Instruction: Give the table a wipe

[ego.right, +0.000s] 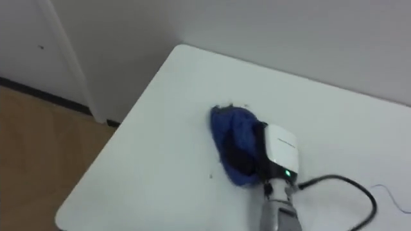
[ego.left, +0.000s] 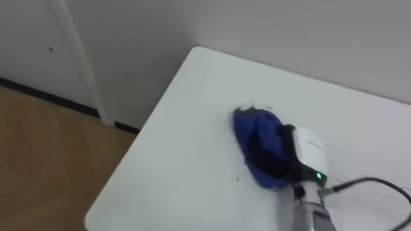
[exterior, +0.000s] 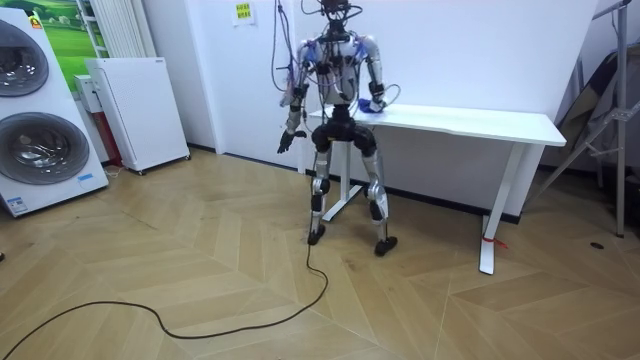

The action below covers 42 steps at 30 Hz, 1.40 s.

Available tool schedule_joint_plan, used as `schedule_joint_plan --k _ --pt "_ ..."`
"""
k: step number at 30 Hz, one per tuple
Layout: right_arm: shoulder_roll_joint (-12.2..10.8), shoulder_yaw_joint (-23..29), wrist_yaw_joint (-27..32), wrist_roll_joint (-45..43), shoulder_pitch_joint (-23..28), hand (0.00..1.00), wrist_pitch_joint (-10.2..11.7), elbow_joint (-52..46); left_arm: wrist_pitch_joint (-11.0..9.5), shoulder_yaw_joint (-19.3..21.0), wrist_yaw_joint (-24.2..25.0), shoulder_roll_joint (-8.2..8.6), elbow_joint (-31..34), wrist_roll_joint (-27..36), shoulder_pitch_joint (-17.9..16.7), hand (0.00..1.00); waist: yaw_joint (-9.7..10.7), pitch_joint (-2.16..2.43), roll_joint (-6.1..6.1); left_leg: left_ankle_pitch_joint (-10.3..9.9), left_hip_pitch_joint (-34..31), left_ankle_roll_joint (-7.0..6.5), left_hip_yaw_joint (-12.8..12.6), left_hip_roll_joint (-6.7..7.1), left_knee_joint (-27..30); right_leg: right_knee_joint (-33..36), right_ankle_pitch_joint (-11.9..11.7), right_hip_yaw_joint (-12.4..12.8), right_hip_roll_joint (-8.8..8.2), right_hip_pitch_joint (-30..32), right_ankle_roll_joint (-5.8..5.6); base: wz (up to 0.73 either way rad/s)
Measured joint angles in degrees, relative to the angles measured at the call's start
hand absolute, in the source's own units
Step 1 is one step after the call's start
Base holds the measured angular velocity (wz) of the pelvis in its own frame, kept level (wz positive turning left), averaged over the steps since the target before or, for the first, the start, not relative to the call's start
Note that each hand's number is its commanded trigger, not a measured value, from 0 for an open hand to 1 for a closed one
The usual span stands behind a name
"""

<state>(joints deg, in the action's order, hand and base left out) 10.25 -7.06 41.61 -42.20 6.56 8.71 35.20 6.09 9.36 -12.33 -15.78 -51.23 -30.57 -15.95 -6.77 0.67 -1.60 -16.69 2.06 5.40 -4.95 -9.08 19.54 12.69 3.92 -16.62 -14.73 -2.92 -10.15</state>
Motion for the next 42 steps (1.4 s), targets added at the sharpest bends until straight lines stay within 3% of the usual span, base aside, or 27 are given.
schedule_joint_plan --k 2,4,5,7,8,11,13,14,16,18,20,23,24,25,26,29,31,33,37,38,39,42 --pt "3.7 3.6 1.3 0.9 2.2 1.00 0.0 1.2 0.5 1.7 0.1 1.69 0.3 0.0 -0.6 0.00 0.9 0.00 0.46 1.5 1.1 2.51 -2.2 -3.21 -1.1 1.4 2.8 -1.1 2.59 -0.2 1.12 -0.07" --pt "5.5 5.0 0.7 1.3 3.1 1.00 -0.4 2.3 -0.3 1.2 0.5 3.59 1.1 0.0 -0.5 0.00 1.9 -0.04 0.32 3.1 1.1 3.82 -3.2 -4.84 -1.8 2.9 4.4 -2.6 3.75 -0.1 2.26 0.31" --pt "5.3 5.6 -0.6 1.4 2.9 1.00 -1.5 2.1 -0.6 -0.3 0.7 4.19 1.1 0.1 -0.3 0.00 2.0 -0.10 0.00 4.0 1.6 4.46 -3.7 -5.63 -2.4 3.8 5.8 -3.0 4.28 0.1 2.94 0.37" --pt "4.7 5.7 -3.3 1.4 2.6 1.00 -3.0 0.7 -0.7 -3.1 0.9 4.96 1.1 0.5 -0.1 0.00 1.5 -0.08 -0.37 4.5 1.7 5.04 -3.9 -6.30 -2.2 6.1 8.0 -3.4 4.78 0.7 2.90 0.10" --pt "4.1 5.5 -5.5 1.0 1.5 1.00 -4.8 -0.7 -0.8 -4.3 0.9 5.71 0.9 0.7 -0.4 0.00 0.4 -0.12 -0.34 4.5 1.5 5.04 -4.7 -6.26 -1.8 7.4 8.4 -2.8 5.07 2.0 3.52 -0.19" --pt "2.6 4.6 -11.8 -0.8 -2.1 1.00 -9.1 -4.4 -0.5 -5.3 0.8 6.25 0.7 0.8 -1.3 0.00 -2.2 -0.21 -0.10 4.4 0.0 4.85 -5.1 -6.15 -1.0 8.1 7.7 -1.0 6.72 4.8 4.97 -0.40" --pt "2.0 1.2 -14.9 -1.2 -4.6 1.00 -9.8 -6.0 -0.2 -5.9 0.5 6.20 0.2 1.8 -1.4 0.00 -3.8 -0.66 0.43 4.2 -0.4 4.08 -4.9 -4.78 -0.8 8.0 6.9 0.2 7.10 5.5 5.81 -0.29" --pt "1.8 -1.4 -16.9 -1.5 -6.5 1.00 -9.8 -7.2 -0.2 -6.7 0.5 6.18 -0.2 1.8 -1.5 0.00 -4.5 -1.02 1.02 4.0 -0.2 2.98 -4.8 -3.00 -1.1 8.0 6.3 1.7 7.12 6.2 6.14 -0.29" --pt "1.3 -5.5 -19.6 -1.8 -8.3 1.00 -9.5 -9.8 -0.2 -7.3 0.5 6.24 -0.2 1.8 -1.6 0.00 -6.3 -1.54 2.29 4.1 0.1 2.14 -4.7 -1.44 -2.1 7.9 5.4 3.6 7.23 7.6 6.45 -0.49" --pt "0.6 -9.2 -21.2 -3.1 -10.2 1.00 -8.0 -10.0 0.2 -7.2 0.5 6.22 0.4 1.8 -2.2 0.00 -8.0 -1.42 3.32 4.2 0.0 1.07 -3.3 0.74 -4.6 7.5 4.5 5.9 7.18 9.2 5.94 -0.48" --pt "1.0 -9.2 -20.0 -3.0 -9.1 1.00 -6.7 -9.0 1.3 -6.9 0.5 6.14 1.1 2.1 -4.1 0.00 -7.2 -1.16 3.59 4.5 0.8 0.60 -2.4 2.11 -6.9 6.5 3.9 7.0 7.14 9.0 5.47 -0.09" --pt "1.3 -7.7 -15.2 -2.9 -6.6 1.00 -3.1 -6.2 2.3 -5.1 0.6 6.16 1.1 2.3 -5.8 0.00 -3.9 -0.91 2.85 5.1 2.0 -0.42 -1.0 3.08 -8.0 4.3 3.3 7.2 6.87 6.7 5.26 0.30" --pt "1.7 -3.9 -10.8 -2.3 -1.9 1.00 -0.8 -5.3 2.1 -2.5 0.4 6.00 1.2 2.2 -6.0 0.00 -0.9 -0.42 1.45 5.4 2.9 -1.00 -0.7 3.93 -8.2 2.4 3.3 7.2 6.34 4.8 4.65 0.63" --pt "1.8 -2.3 -8.9 -1.5 0.0 1.00 0.1 -5.0 2.0 -1.4 0.3 5.81 1.1 2.1 -6.2 0.00 0.2 -0.42 1.24 5.5 2.9 -1.20 -1.2 4.07 -8.2 1.7 3.3 7.1 6.14 4.0 4.34 0.76" --pt "1.9 1.6 -5.3 0.3 4.2 1.00 1.1 -3.9 1.4 1.1 -0.1 5.44 1.1 2.0 -6.3 0.00 1.9 0.03 -0.40 5.5 3.2 -1.59 -1.9 4.45 -8.3 0.6 3.3 7.2 5.79 2.4 3.85 0.46" --pt "3.8 8.9 -0.5 4.7 11.4 1.00 1.8 -0.5 0.6 4.1 -0.9 3.65 1.1 1.7 -5.7 0.00 2.9 0.60 -2.32 4.5 4.4 -2.43 -4.0 4.76 -8.2 -1.2 2.9 7.1 5.88 0.0 3.33 0.01" --pt "4.8 11.8 0.2 7.3 12.3 1.00 1.8 2.2 0.5 4.0 -0.9 3.55 1.2 1.7 -5.4 0.00 3.2 0.68 -2.10 3.7 5.4 -2.95 -5.3 4.80 -8.1 -1.0 2.6 6.9 6.71 -0.5 3.71 -0.33" --pt "5.1 12.4 0.1 8.7 11.6 1.00 1.1 3.0 0.4 2.7 -1.3 3.78 1.2 1.7 -5.0 0.00 3.0 0.72 -1.30 3.1 6.1 -3.50 -6.2 4.89 -8.2 -0.8 2.2 5.7 7.26 -0.6 4.31 -0.34" --pt "4.1 9.9 -2.8 8.0 7.1 1.00 -6.8 -1.0 0.8 -3.0 -3.2 4.18 0.6 4.1 -2.3 0.00 0.6 0.32 0.50 2.2 7.3 -4.50 -6.0 5.18 -8.4 -1.0 0.9 4.8 9.49 0.1 6.21 -0.62" --pt "3.6 7.5 -4.9 6.7 5.3 1.00 -9.9 -3.3 1.2 -4.2 -3.3 4.55 0.6 4.1 -1.7 0.00 -0.9 0.19 0.76 2.1 7.4 -4.67 -5.7 5.23 -8.5 -0.9 0.2 4.7 10.08 1.1 6.92 -0.80" --pt "3.2 6.0 -6.2 5.5 4.3 1.00 -11.3 -4.8 1.3 -4.7 -3.4 4.78 0.5 4.2 -1.2 0.00 -1.4 0.01 0.81 2.1 7.4 -4.69 -5.5 5.24 -8.6 -0.8 -0.1 4.4 10.31 1.3 7.24 -0.85" --pt "0.0 -6.7 -14.7 -0.9 -3.5 1.00 -13.7 -10.6 2.2 -8.7 -3.6 6.20 0.6 5.3 1.0 0.00 -4.0 -0.76 0.79 1.8 6.3 -4.55 -3.6 5.51 -8.6 0.2 -0.6 4.0 11.17 3.6 8.13 -0.39"
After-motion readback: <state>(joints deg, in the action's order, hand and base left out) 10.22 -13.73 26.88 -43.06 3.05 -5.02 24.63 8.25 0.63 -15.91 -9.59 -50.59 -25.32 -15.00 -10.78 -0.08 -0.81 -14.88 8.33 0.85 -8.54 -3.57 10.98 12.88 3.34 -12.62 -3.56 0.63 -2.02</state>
